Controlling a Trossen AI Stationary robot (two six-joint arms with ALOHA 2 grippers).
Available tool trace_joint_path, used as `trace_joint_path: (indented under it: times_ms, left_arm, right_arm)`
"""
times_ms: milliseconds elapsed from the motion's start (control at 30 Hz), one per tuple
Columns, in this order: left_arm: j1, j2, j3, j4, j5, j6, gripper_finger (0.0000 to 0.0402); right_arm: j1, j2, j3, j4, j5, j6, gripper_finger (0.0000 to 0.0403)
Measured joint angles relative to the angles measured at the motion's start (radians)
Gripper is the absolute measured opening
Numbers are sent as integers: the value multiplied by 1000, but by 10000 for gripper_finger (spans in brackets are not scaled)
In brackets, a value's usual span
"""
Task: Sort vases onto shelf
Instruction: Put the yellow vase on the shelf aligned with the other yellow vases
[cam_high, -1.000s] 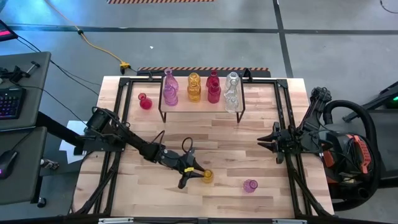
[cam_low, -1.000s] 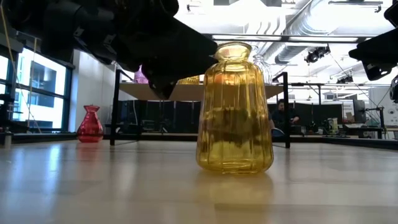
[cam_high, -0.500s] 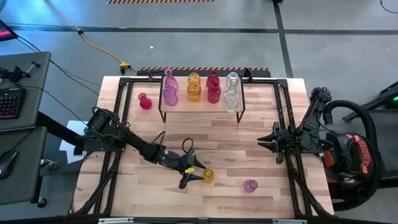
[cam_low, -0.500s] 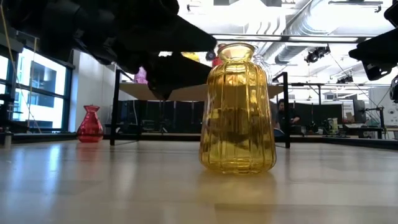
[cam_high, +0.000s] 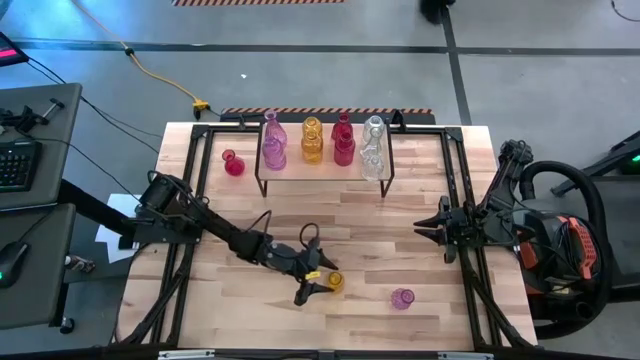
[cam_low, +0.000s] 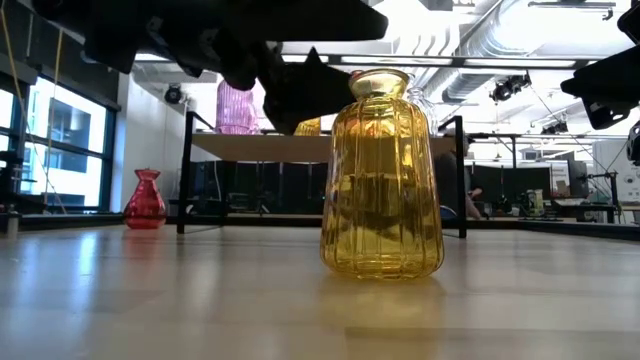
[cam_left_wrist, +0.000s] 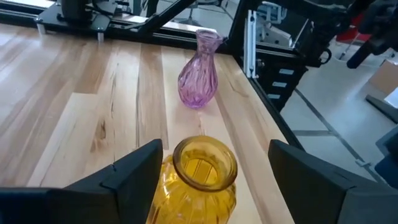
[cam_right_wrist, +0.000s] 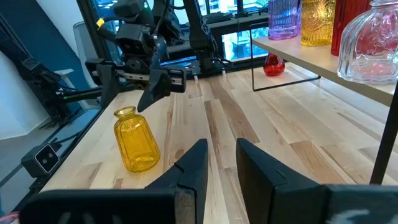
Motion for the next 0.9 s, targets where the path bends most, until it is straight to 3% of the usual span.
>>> trace_joint_path:
  times_ms: [900]
  left_arm:
    - [26,85,74,-76,75,-16,276]
  right_arm:
    - [0,0,0,0,0,0,67]
